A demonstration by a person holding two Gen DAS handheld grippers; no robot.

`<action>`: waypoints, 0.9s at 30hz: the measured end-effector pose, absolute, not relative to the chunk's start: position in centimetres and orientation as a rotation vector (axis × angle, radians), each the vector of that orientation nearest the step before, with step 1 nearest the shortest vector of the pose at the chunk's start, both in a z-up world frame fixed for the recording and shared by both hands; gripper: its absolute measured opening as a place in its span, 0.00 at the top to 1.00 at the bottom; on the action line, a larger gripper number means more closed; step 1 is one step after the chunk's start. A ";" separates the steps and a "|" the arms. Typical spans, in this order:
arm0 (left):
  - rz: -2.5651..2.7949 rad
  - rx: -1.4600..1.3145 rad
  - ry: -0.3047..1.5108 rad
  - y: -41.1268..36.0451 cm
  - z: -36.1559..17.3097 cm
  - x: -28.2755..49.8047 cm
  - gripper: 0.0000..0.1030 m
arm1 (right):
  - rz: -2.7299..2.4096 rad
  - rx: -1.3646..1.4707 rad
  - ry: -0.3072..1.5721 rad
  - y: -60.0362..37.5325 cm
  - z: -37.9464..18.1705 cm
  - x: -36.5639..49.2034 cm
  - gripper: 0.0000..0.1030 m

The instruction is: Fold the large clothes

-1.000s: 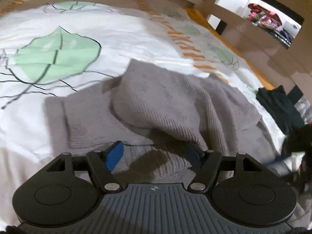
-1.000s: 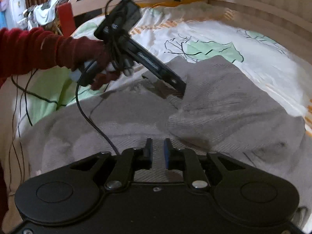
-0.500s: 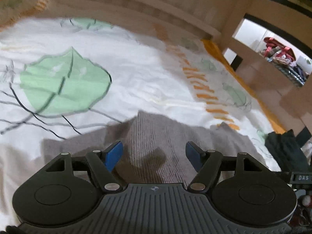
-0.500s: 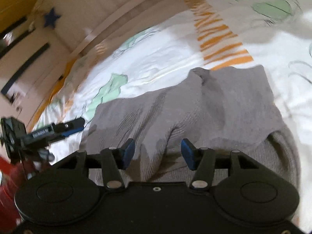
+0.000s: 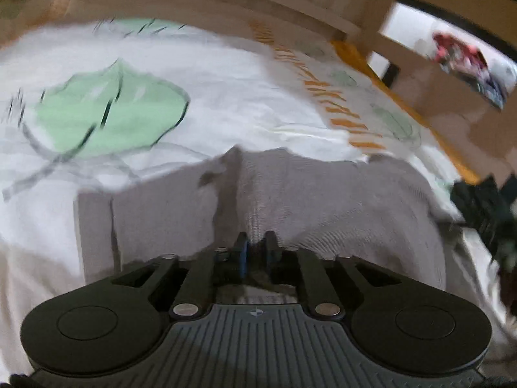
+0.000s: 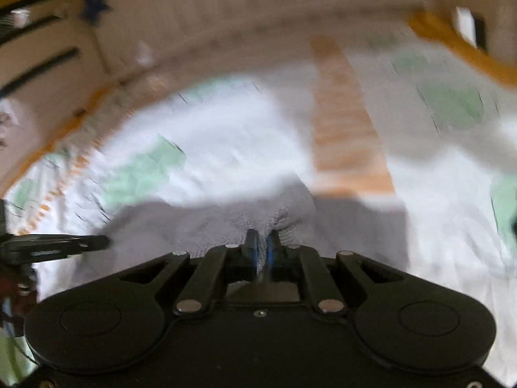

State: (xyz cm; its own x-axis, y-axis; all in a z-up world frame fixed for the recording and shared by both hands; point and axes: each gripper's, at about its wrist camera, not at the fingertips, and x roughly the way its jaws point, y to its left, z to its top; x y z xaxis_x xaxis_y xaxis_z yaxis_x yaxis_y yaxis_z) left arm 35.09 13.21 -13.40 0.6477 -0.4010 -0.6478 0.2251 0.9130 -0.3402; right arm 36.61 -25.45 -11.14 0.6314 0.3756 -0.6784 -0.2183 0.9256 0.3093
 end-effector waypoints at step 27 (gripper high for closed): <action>-0.300 0.019 0.721 7.1 -14.9 32.8 0.00 | 0.432 -0.109 0.725 -18.1 -13.1 32.4 0.28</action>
